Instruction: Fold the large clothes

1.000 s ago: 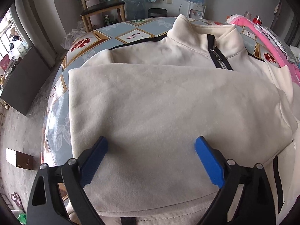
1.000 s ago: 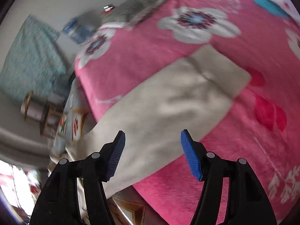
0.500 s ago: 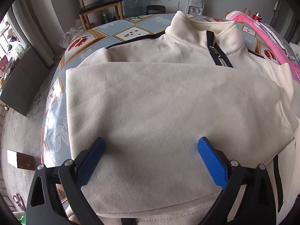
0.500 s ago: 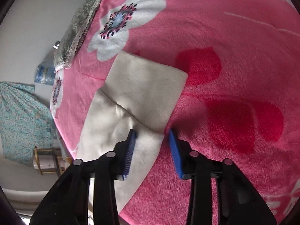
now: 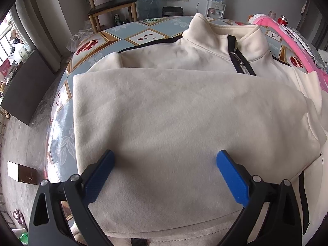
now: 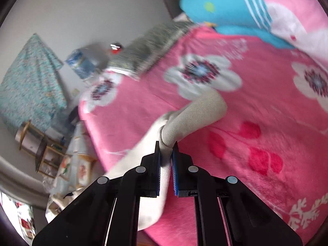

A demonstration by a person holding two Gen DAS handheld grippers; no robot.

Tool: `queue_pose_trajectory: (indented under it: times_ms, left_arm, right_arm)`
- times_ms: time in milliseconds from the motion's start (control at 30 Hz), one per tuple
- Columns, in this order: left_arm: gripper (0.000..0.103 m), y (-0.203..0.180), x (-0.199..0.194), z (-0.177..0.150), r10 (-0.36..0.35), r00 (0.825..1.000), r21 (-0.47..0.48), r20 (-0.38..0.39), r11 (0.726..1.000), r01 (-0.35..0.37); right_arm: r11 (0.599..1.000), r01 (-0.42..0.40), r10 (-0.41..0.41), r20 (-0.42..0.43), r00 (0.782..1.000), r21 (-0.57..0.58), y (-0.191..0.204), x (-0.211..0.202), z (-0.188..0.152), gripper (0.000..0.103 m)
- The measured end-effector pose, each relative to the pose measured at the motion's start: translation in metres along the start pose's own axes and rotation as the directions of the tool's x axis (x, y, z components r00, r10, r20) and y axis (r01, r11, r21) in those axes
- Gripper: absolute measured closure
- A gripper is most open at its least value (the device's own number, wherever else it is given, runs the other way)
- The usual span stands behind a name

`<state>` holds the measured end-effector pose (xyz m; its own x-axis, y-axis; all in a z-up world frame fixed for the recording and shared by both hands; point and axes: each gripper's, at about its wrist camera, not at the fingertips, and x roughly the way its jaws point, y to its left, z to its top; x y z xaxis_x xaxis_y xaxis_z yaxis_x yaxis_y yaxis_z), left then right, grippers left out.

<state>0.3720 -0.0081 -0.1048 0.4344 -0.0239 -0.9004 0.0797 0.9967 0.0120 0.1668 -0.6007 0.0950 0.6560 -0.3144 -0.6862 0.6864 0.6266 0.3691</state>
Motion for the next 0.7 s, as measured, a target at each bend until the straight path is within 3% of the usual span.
queue_pose_trajectory:
  times_ms: [100,233,467,567,633,700]
  left_arm:
    - [0.005,-0.001,-0.001,-0.002,-0.002,1.0,0.009,0.016,1.0,0.001]
    - [0.005,0.0,-0.001,0.0,-0.005,1.0,0.01,-0.001,1.0,0.005]
    - [0.005,0.011,-0.02,-0.012,-0.05,0.997,0.042,0.052,0.998,0.048]
    - [0.005,0.031,-0.036,-0.025,-0.068,0.995,0.012,0.066,0.998,0.067]
    - [0.005,0.043,-0.044,-0.032,-0.071,0.995,-0.006,0.072,0.997,0.072]
    - [0.005,0.059,-0.057,-0.042,-0.088,0.992,-0.022,0.091,0.996,0.091]
  right_arm:
    - [0.992,-0.084,0.088,0.039,0.995,-0.091,0.048,-0.029,-0.001,0.093]
    - [0.949,-0.227,0.242,0.041,0.969,-0.218,0.123,-0.067,-0.016,0.093]
    - [0.799,-0.487,0.486,-0.096,0.868,-0.354,0.247,-0.1,-0.074,0.093]
    - [0.725,-0.553,0.529,-0.182,0.829,-0.41,0.297,-0.096,-0.117,0.093]
    - [0.679,-0.568,0.52,-0.242,0.819,-0.466,0.328,-0.086,-0.157,0.093]
    - [0.632,-0.586,0.485,-0.331,0.81,-0.508,0.35,-0.066,-0.202,0.086]
